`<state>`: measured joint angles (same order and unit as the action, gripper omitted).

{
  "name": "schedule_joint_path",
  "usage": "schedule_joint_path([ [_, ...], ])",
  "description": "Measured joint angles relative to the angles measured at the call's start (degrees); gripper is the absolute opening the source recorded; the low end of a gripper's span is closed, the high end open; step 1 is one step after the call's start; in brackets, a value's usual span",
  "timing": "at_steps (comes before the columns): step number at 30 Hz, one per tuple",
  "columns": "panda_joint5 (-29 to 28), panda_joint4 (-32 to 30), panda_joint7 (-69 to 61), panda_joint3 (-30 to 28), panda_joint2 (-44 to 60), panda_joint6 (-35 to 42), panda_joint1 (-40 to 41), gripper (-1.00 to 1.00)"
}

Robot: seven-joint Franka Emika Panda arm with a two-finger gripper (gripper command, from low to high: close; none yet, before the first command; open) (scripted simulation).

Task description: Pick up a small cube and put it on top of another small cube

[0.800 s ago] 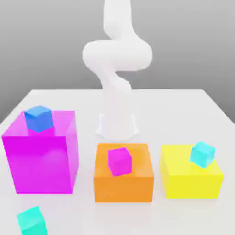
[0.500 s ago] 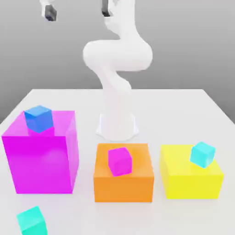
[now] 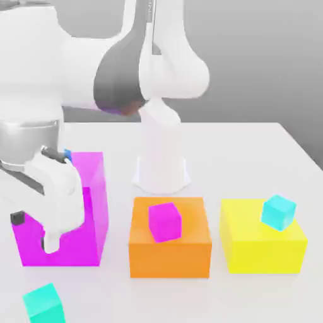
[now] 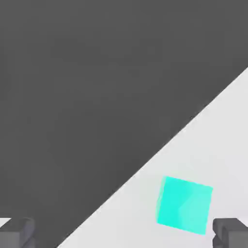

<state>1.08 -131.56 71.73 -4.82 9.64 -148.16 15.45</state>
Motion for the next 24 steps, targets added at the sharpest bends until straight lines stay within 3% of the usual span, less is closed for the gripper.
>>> schedule_joint_path([
  [8, 4.22, 1.40, 1.75, 0.04, 16.68, -8.24, 2.88, 0.00],
  [9, 4.54, 1.74, 1.53, 0.29, 18.43, -9.60, 3.08, -1.00],
  [16, 4.59, 1.79, 1.53, 0.36, 18.70, -9.87, 3.14, -1.00],
  [24, 0.76, -3.73, 0.04, 0.66, 3.51, -0.29, 0.55, -1.00],
])
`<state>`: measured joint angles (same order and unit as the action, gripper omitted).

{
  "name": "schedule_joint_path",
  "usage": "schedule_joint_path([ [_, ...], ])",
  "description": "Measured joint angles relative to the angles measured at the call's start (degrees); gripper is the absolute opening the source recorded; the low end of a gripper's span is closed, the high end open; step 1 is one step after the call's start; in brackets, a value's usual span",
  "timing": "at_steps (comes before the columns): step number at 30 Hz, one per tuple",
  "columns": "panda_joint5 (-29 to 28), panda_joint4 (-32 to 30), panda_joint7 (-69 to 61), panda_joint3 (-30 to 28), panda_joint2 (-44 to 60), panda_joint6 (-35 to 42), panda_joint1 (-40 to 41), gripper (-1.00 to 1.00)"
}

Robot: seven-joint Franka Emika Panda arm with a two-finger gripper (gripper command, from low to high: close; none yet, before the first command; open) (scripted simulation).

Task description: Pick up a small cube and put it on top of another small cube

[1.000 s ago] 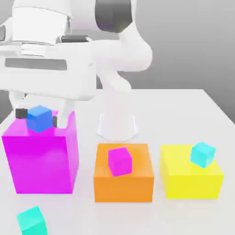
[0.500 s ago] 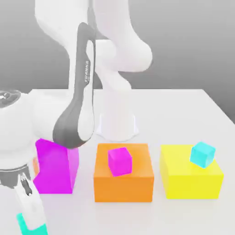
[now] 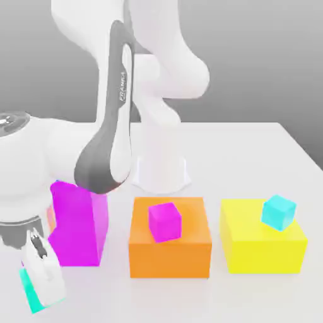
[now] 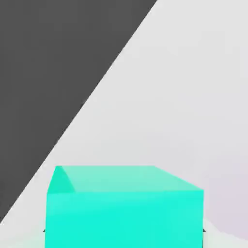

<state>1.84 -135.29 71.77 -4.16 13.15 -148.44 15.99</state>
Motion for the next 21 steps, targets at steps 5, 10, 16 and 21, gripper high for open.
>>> schedule_joint_path([
  [5, -1.76, -5.95, -5.30, 2.73, -10.41, 4.44, -3.12, -1.00],
  [10, -1.82, -11.93, -11.90, 4.15, -20.80, 8.84, -6.82, -1.00],
  [16, -0.79, -19.10, -20.60, 5.86, -33.26, 14.14, -11.42, -1.00],
  [21, 0.02, -24.32, -25.71, 6.72, -37.57, 13.24, -14.40, -1.00],
])
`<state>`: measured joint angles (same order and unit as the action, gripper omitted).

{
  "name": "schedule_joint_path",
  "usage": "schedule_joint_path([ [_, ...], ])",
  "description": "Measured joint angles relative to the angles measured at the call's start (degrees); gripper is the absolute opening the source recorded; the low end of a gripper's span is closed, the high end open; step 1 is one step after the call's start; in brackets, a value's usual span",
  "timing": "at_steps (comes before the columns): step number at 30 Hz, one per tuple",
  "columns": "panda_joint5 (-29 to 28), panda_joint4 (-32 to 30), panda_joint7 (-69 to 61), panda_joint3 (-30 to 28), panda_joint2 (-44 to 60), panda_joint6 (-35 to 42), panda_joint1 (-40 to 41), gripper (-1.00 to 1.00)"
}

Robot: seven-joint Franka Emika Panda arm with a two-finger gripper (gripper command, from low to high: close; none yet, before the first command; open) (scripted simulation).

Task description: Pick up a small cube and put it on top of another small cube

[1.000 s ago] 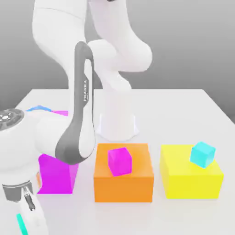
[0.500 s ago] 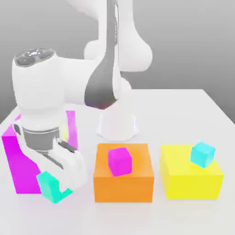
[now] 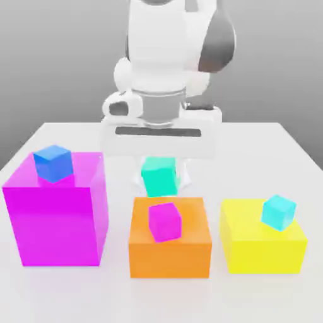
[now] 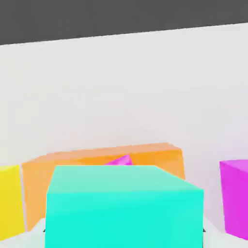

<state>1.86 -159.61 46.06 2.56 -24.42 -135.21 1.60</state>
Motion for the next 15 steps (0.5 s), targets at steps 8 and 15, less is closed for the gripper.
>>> schedule_joint_path([
  [8, 0.00, -2.69, -0.24, 0.44, 5.71, -8.39, 0.10, 1.00],
  [15, -0.14, -0.27, -0.20, 0.35, -0.37, 0.10, 0.11, 1.00],
])
